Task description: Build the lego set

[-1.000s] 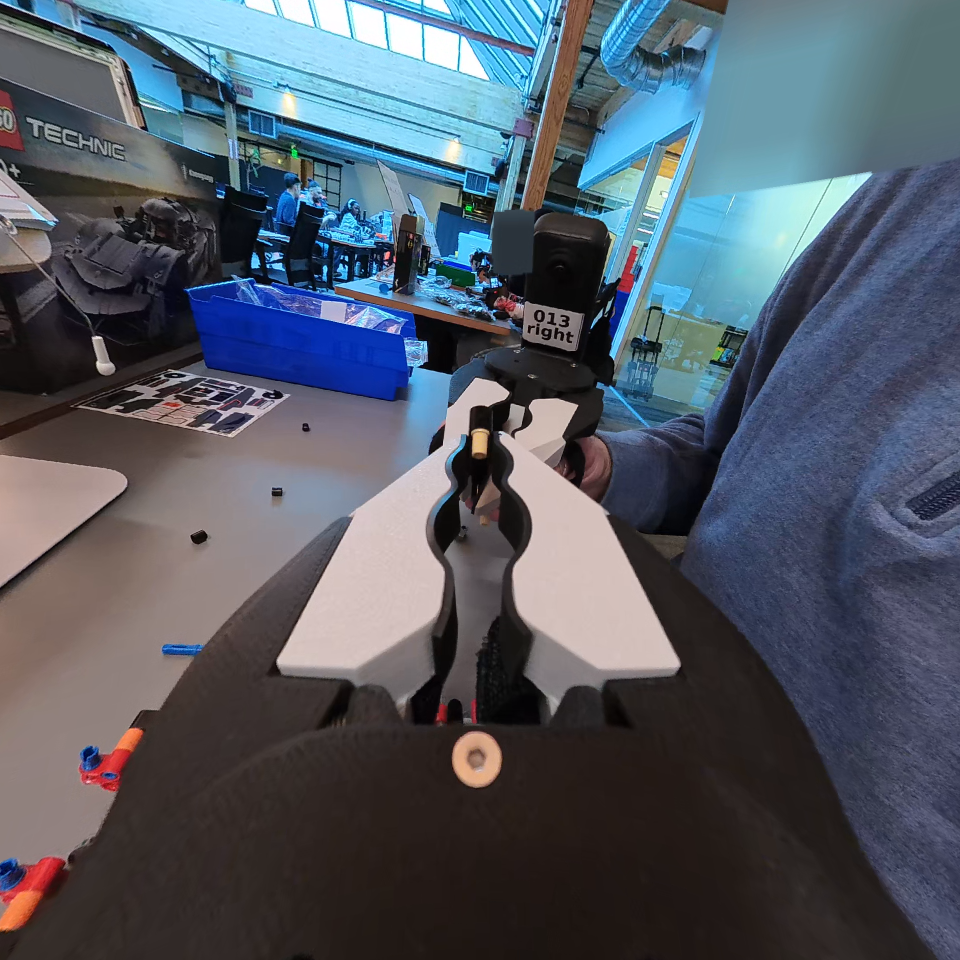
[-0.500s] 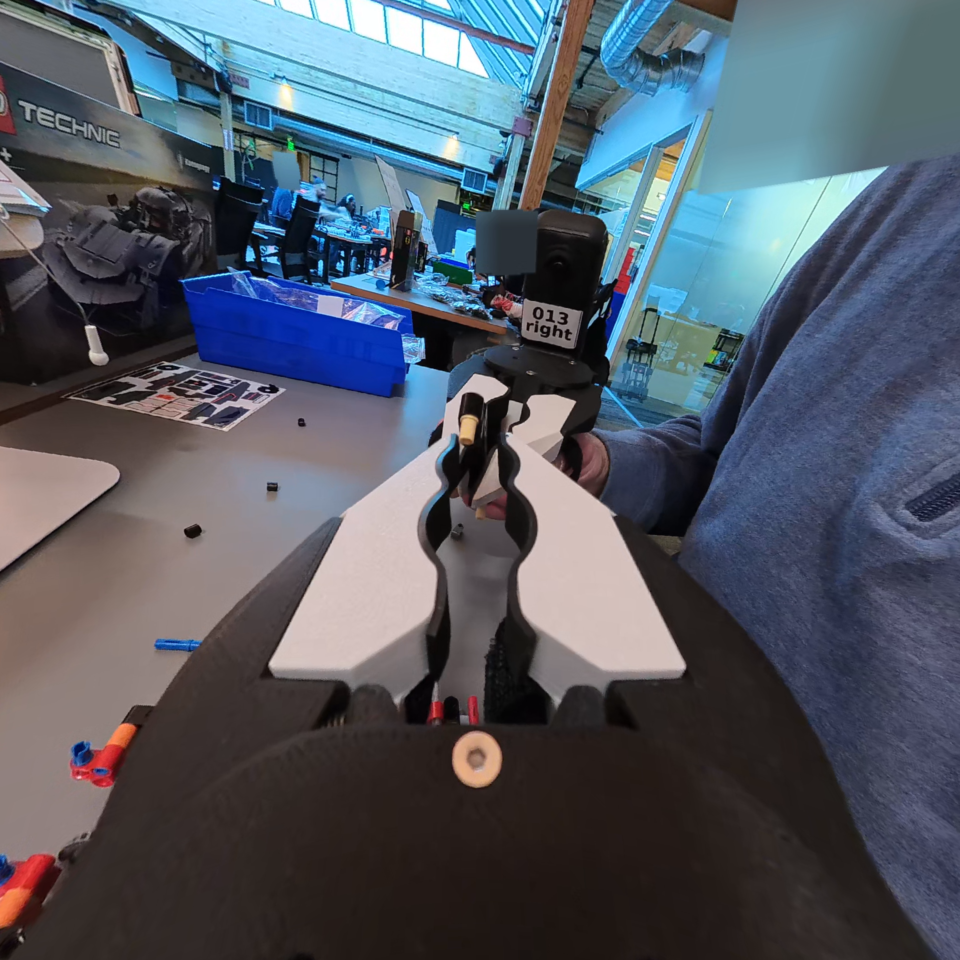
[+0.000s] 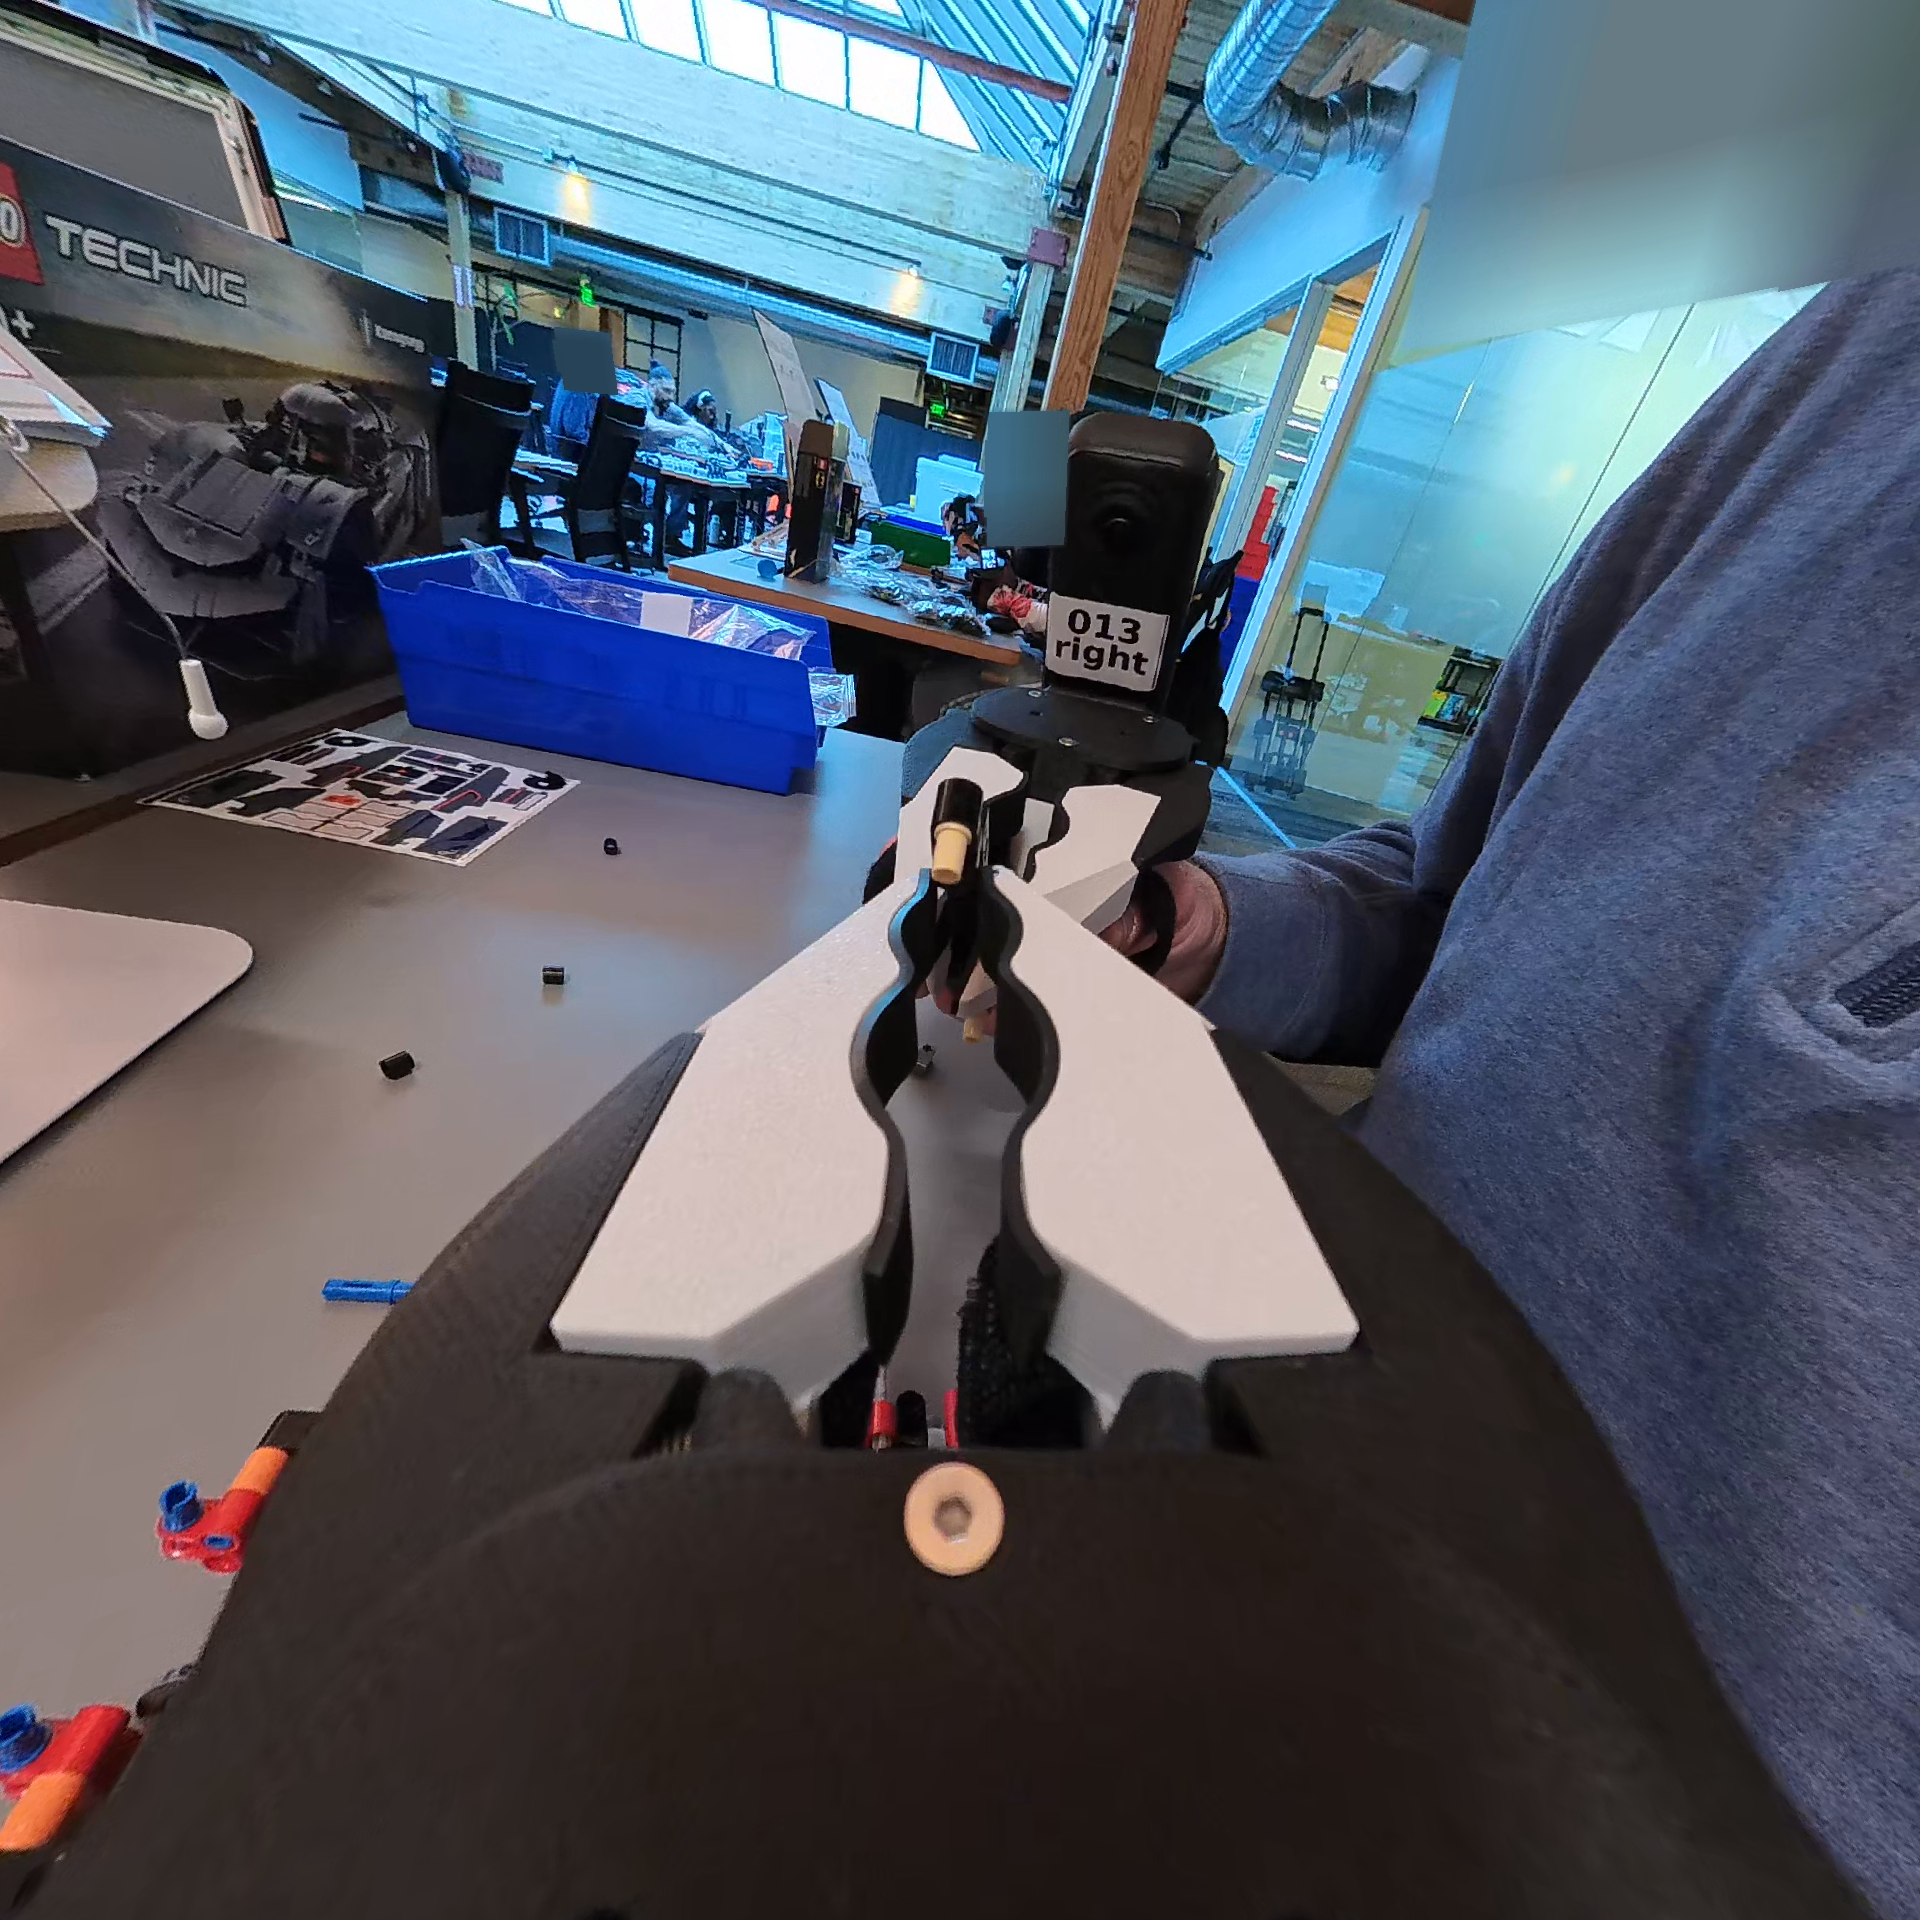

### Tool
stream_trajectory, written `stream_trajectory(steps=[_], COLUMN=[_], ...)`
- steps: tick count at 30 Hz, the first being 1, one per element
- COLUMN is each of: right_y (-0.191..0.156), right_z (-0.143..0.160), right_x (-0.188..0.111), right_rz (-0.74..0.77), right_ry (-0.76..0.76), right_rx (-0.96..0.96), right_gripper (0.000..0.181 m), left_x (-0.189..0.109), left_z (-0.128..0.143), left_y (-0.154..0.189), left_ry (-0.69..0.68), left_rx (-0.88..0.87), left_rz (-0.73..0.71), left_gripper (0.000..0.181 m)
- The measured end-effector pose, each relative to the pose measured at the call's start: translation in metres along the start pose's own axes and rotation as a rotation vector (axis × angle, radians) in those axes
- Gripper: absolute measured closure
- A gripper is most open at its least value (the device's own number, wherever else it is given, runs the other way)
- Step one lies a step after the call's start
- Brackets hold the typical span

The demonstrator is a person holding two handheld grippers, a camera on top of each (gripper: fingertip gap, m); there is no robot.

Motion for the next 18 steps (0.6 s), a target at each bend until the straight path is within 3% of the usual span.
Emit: stream_trajectory(steps=[18], right_y=[-0.0005], right_z=[0.0011], right_x=[0.0007], right_rz=[-0.044], right_ry=[0.005], right_rx=[0.037], right_gripper=[0.176], left_x=[0.0034], left_z=[0.0001], left_y=[0.0012], left_ry=[-0.007], left_rx=[0.038], left_rz=[-0.005], left_gripper=[0.177])
Point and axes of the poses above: each gripper's, where its closed fingertips meet, x out along the fingers, z out of its underside, y = z × x across the jaws, the point moved 7 cm from there along -x, back along the fingers, and after that the axes turned 3 degrees about x, right-handed, at the moved point
